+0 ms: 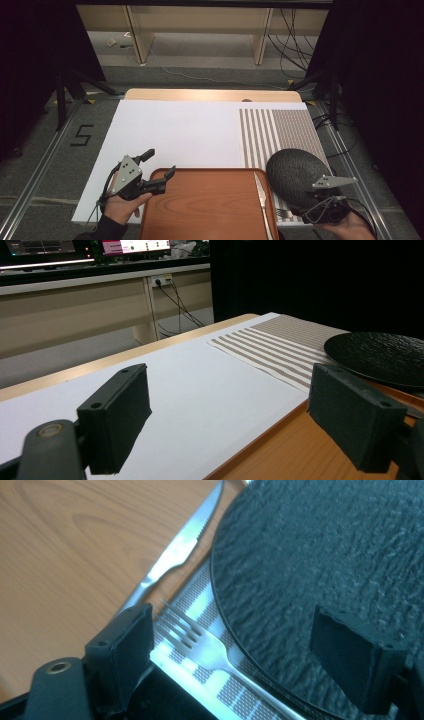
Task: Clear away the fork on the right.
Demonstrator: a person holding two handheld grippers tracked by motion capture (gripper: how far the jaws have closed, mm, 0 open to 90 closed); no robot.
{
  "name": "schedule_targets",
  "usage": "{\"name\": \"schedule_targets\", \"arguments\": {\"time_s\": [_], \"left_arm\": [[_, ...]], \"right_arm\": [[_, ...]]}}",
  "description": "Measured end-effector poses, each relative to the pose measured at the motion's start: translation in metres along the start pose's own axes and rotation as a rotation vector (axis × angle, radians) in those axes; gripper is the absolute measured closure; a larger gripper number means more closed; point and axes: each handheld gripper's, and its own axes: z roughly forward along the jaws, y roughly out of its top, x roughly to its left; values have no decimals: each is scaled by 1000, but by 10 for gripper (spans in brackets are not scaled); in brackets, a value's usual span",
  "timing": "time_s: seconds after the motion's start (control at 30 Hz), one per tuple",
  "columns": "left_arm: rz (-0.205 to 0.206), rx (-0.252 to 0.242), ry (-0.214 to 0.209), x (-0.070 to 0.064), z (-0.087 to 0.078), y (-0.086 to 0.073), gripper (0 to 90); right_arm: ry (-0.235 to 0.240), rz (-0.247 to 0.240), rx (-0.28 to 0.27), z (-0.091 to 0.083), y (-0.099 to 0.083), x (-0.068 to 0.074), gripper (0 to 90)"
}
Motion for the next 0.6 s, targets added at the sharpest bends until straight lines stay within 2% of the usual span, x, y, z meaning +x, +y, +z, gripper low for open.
{"name": "schedule_targets", "arguments": {"time_s": [0.27,0.6], "left_arm": [[0,0,1,0,0,0,167],[0,-1,3,0,0,0,167]], "right_arm": [[-35,-12,54,-2,-7,-3,186],[-77,19,107,-8,-19,-14,183]]}}
